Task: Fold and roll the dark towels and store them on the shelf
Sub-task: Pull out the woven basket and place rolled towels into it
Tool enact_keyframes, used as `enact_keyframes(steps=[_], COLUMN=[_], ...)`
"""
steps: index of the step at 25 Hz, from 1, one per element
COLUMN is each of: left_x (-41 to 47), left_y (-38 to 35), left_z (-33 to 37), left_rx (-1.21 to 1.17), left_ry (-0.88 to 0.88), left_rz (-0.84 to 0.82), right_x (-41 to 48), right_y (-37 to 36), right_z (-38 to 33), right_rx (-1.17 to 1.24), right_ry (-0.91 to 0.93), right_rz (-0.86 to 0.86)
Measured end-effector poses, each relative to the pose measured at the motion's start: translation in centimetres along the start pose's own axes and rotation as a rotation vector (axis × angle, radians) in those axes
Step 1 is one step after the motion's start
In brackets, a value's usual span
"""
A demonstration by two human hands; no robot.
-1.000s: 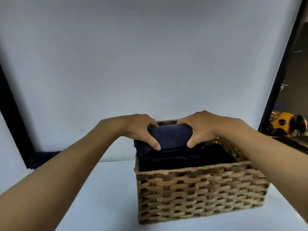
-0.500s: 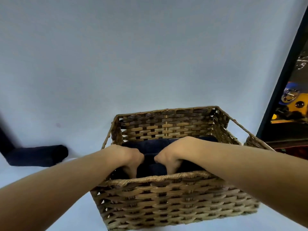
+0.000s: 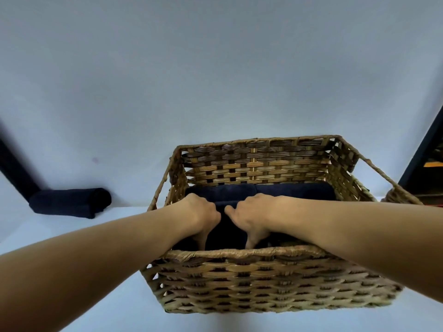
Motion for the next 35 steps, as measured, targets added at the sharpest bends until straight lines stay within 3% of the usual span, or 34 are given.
enact_keyframes(steps=[5, 9, 14, 16, 20, 22, 25, 29, 35], left_x=[0.9, 1.2, 0.2, -1.1, -7.6, -10.5, -12.7, -14.1, -10.9], left_y=[-1.3, -0.8, -1.4, 0.3, 4.1, 2.0, -5.9, -18.8, -27.4], left_z=[-1.1, -0.6, -2.4, -3.4, -8.8, -13.7, -22.8, -31.9, -36.0], left_rx=[-0.159, -0.119, -0.221, -0.242, -0.386, -0.433, -0.514, -0.651, -0.61], left_ry=[0.025, 0.034, 0.108, 0.109, 0.138, 0.173, 0.333, 0.571, 0.565], left_rz=[-0.13, -0.131, -0.179, -0.011, 0.708, 0.83, 0.733, 0.516, 0.47], right_x=[-0.1, 0.1, -0.3, -1.0, -2.8, -2.3, 1.0, 10.5, 24.9], right_y=[-1.6, -1.1, 0.1, 3.0, 11.3, 14.4, 18.7, 21.8, 18.6], right_z=[0.3, 0.0, -0.5, -0.4, -2.1, -4.8, -10.1, -16.6, -21.3], right_rx=[0.286, 0.163, 0.114, 0.093, 0.219, 0.277, 0.335, 0.376, 0.417], right_ry=[-0.099, -0.104, -0.159, -0.176, -0.367, -0.364, -0.287, -0.242, -0.211], right_rz=[-0.231, -0.193, -0.315, -0.121, 0.457, 0.622, 0.706, 0.56, 0.472])
Point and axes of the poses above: each hand's wrist, its own x-axis towards the middle knuckle, its own y-axis out of the back of the hand, z = x × y, the point moved 6 cm from there along x, towards the middle knuckle, and after that the axes turned 2 degrees about -x, right-handed, at the moved point
